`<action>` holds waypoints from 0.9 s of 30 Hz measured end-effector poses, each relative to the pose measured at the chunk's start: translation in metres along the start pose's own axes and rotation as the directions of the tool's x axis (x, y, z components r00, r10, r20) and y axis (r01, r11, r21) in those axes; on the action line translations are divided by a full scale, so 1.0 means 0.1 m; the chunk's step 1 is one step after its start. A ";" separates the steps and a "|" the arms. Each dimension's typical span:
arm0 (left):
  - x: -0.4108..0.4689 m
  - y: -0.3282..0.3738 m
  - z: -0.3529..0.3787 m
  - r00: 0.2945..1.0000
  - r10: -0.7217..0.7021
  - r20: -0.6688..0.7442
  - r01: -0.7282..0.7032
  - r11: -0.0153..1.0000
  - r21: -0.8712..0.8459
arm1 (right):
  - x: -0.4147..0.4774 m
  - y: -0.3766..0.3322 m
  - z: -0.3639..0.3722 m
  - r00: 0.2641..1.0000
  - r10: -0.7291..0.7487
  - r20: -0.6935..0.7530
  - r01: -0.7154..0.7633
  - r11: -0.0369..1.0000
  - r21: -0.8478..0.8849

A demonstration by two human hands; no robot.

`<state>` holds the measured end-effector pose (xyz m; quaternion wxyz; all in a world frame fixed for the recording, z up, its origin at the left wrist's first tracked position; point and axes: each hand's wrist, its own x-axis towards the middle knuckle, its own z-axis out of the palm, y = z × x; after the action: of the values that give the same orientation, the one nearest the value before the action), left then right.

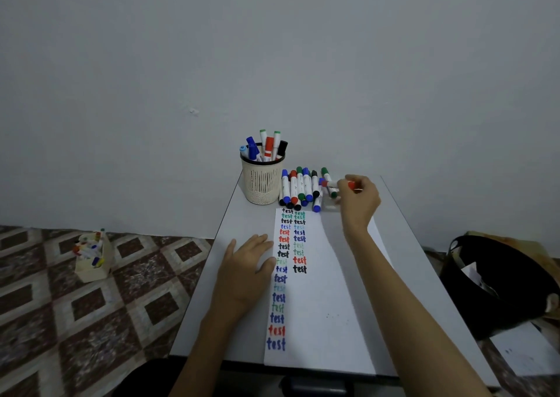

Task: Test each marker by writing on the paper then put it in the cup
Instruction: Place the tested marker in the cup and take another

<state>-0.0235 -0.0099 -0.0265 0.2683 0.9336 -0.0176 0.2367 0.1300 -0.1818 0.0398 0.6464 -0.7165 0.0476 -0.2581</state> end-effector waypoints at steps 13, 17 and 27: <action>-0.05 0.26 -0.14 0.997 0.054 0.049 -0.035 0.944 -0.328 | -1.23 -0.34 -0.42 0.798 0.091 0.596 -0.316 0.905 0.285; -0.06 0.26 -0.16 0.994 0.106 0.042 -0.093 0.967 -0.238 | -1.35 -0.27 -0.40 0.725 0.127 0.677 -0.387 0.888 0.248; -0.07 0.31 -0.22 0.987 0.096 0.128 -0.036 0.914 -0.405 | -1.34 -0.23 -0.38 0.695 0.120 0.709 -0.441 0.850 0.289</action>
<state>-0.0444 -0.0253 0.0020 0.4439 0.8724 -0.1169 0.1682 -0.0083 -0.1587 0.0213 0.7955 -0.5795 -0.1339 0.1162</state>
